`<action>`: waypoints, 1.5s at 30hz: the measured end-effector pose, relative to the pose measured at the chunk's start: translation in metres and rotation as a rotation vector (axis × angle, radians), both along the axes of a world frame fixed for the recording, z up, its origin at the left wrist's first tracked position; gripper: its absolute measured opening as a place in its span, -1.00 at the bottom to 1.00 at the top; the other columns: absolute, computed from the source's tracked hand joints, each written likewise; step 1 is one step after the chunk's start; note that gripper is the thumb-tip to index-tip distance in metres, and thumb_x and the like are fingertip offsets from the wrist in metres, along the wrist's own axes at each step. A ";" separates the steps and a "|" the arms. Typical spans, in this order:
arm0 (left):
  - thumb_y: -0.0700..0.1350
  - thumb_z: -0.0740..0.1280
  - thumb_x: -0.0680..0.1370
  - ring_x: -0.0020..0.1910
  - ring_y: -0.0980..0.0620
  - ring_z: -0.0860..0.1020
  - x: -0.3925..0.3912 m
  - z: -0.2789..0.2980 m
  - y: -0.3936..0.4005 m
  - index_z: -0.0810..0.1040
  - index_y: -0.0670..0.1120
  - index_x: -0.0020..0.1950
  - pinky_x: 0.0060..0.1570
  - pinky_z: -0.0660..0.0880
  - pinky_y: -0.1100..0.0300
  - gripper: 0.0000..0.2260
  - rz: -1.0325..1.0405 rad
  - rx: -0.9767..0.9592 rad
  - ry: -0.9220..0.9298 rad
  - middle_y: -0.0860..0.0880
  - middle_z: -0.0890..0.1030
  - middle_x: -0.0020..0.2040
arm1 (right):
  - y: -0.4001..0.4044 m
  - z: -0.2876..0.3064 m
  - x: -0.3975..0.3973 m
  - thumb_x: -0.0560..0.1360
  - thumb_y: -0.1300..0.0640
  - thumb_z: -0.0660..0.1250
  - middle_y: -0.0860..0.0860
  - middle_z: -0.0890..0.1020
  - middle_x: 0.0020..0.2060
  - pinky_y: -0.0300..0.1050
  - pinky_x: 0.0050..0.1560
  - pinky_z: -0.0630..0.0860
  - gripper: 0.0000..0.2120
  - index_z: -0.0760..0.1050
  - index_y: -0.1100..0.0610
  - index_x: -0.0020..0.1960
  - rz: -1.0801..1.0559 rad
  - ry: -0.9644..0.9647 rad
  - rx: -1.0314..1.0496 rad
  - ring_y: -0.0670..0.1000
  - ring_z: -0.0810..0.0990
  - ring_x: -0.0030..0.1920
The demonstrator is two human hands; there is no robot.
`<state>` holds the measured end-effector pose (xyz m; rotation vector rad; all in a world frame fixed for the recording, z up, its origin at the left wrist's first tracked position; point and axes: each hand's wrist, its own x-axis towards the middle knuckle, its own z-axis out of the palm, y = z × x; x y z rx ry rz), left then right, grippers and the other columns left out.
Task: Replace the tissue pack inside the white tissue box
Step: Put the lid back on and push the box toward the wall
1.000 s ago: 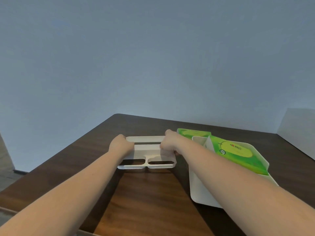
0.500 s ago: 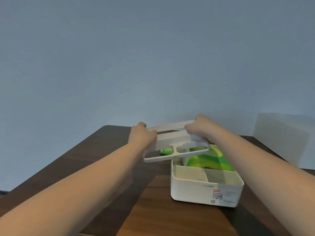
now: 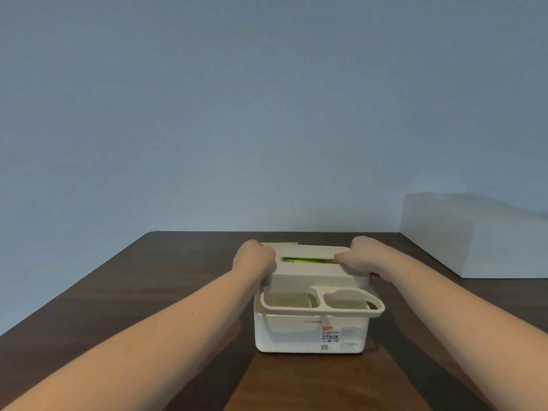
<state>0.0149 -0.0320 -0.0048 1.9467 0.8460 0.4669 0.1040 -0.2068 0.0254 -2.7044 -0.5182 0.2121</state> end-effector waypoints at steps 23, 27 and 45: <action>-0.36 0.15 0.56 0.40 -0.04 0.41 0.025 -0.014 0.012 0.41 -0.27 0.41 0.28 0.41 0.16 -0.60 0.004 0.300 0.290 -0.08 0.32 0.51 | 0.017 -0.031 0.016 0.58 -0.05 0.15 0.05 0.53 -0.17 -0.15 -0.35 0.34 -0.57 0.39 0.23 0.30 0.018 0.031 0.081 -0.04 0.43 -0.32; -0.35 0.15 0.55 0.37 -0.03 0.43 0.024 -0.019 0.014 0.61 -0.25 0.16 0.27 0.44 0.18 -0.71 -0.005 0.276 0.270 -0.02 0.45 0.39 | 0.017 -0.035 0.017 0.59 -0.05 0.13 0.09 0.53 -0.03 -0.15 -0.36 0.34 -0.51 0.32 0.24 0.39 0.025 0.016 0.103 0.02 0.49 -0.20; 0.08 0.20 0.54 0.32 0.06 0.50 -0.062 -0.069 0.009 0.48 0.16 0.37 0.44 0.32 -0.03 -0.61 -0.391 -0.155 -0.216 0.13 0.57 0.31 | -0.047 -0.063 -0.043 0.63 -0.13 0.03 -0.15 0.41 0.34 -0.05 0.17 0.32 -0.54 0.13 -0.10 0.51 0.191 0.330 0.588 0.03 0.41 0.29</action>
